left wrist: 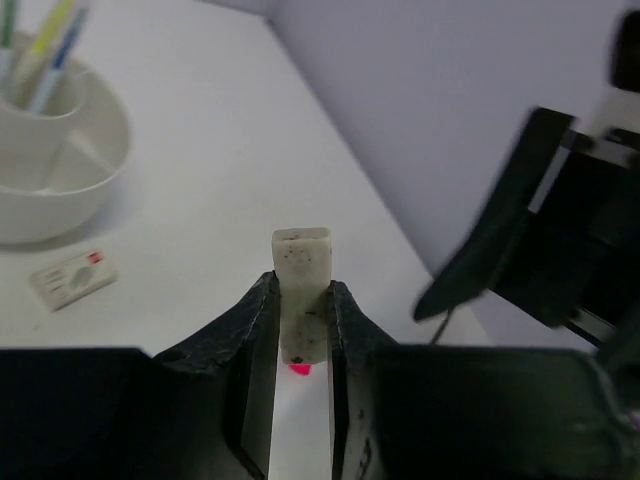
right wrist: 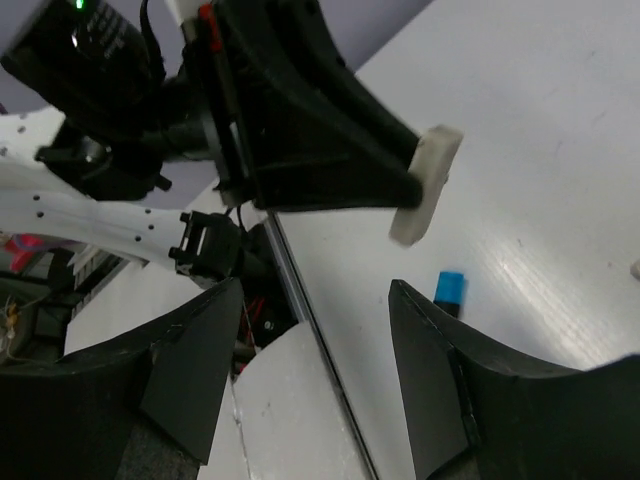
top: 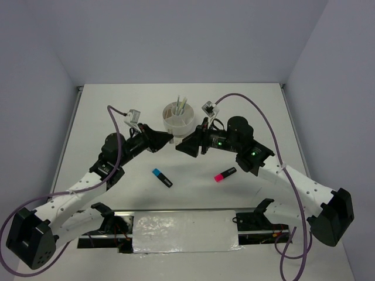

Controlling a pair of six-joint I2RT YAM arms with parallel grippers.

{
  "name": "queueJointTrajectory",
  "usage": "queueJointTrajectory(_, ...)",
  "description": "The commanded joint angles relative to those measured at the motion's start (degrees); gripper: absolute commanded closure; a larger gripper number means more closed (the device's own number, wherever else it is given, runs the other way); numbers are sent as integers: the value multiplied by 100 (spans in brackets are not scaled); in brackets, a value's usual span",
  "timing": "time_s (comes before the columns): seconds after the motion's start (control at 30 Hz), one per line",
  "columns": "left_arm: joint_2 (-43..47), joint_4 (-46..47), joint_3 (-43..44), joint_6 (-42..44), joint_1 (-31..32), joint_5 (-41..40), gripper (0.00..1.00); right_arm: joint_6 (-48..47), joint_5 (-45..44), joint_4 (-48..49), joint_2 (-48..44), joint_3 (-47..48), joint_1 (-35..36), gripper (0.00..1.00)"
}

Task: Sort the stationery into containers
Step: Pick up the stationery from the center of the board.

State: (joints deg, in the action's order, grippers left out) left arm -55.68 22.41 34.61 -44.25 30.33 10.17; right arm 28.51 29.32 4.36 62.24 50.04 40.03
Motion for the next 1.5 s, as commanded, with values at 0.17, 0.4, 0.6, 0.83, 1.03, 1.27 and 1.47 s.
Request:
queueJointTrajectory(0.17,541,3918,-894,-1208,26,1522,100,172,-497,1190,-335,-424,286,34)
queueJointTrajectory(0.4,471,4745,-1018,-1692,26,1760,100,260,21,1664,-397,-548,356,37)
queueJointTrajectory(0.6,523,4526,-991,-1631,35,1803,100,242,188,1866,-353,-460,444,40)
queueJointTrajectory(0.83,497,4562,-1009,-1622,35,1936,100,567,802,2533,-28,-399,444,40)
queueJointTrajectory(1.03,567,4325,-965,-1517,44,1953,100,419,207,2298,-185,-416,488,43)
queueJointTrajectory(1.27,479,4964,-1018,-1797,35,2234,100,673,1276,2929,-19,-425,436,40)
queueJointTrajectory(1.47,681,4422,-903,-1605,35,2191,100,524,1014,2719,-54,-355,427,41)
